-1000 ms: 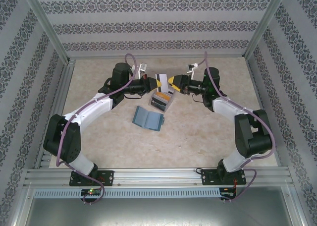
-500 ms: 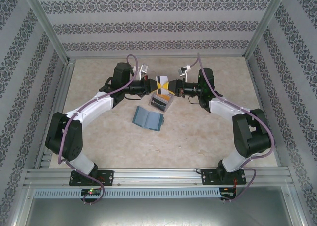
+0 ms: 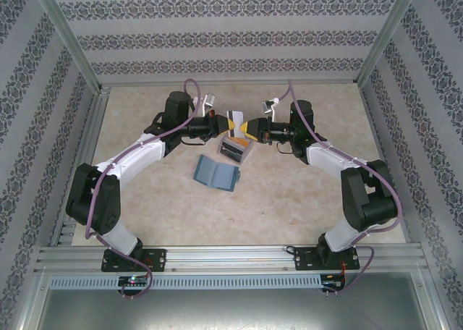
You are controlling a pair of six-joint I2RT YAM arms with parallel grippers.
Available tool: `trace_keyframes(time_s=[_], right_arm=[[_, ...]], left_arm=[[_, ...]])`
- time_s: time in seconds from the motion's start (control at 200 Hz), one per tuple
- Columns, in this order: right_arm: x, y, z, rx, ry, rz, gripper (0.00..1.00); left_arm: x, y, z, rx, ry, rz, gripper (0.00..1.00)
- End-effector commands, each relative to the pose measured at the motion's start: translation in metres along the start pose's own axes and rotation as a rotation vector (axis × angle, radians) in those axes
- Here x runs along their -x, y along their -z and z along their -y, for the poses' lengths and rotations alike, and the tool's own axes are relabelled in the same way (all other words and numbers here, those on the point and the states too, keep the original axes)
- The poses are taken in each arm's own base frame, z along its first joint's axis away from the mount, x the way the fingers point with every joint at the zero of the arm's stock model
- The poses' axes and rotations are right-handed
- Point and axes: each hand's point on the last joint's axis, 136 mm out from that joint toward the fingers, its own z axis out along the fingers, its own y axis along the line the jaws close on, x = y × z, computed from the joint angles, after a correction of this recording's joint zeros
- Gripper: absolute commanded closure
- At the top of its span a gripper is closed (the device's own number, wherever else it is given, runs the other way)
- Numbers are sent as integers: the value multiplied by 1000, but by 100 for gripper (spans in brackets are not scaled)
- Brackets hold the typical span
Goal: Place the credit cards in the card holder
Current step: Pick up the credit card from the storage box, then insert the credit card into the card slot.
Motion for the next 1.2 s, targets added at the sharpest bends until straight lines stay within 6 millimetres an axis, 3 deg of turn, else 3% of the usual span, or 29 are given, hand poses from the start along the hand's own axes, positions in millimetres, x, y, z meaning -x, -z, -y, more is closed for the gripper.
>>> trace_keyframes(time_s=[0.0, 0.14, 0.255, 0.43, 0.66, 0.759, 0.974, 1.194], right_arm=[[3, 2, -14, 20, 60, 11, 81], [3, 2, -20, 28, 76, 12, 100], [0, 4, -21, 19, 72, 22, 100], [-27, 2, -6, -46, -2, 20, 100], [-105, -27, 31, -217, -81, -50, 100], [-128, -39, 51, -309, -89, -49, 100], [-142, -49, 88, -410, -140, -15, 100], [-149, -65, 108, -413, -184, -14, 100]], left_arm=[[3, 1, 1, -19, -9, -1, 100], [2, 0, -6, 2, 3, -1, 100], [0, 5, -28, 109, 15, 6, 72], [-10, 23, -58, 299, -25, 14, 57], [-46, 66, -112, 610, -55, -14, 56], [-61, 77, -131, 673, -38, -25, 56], [-85, 92, -174, 812, 38, -68, 57], [-89, 83, -187, 781, 68, -75, 58]])
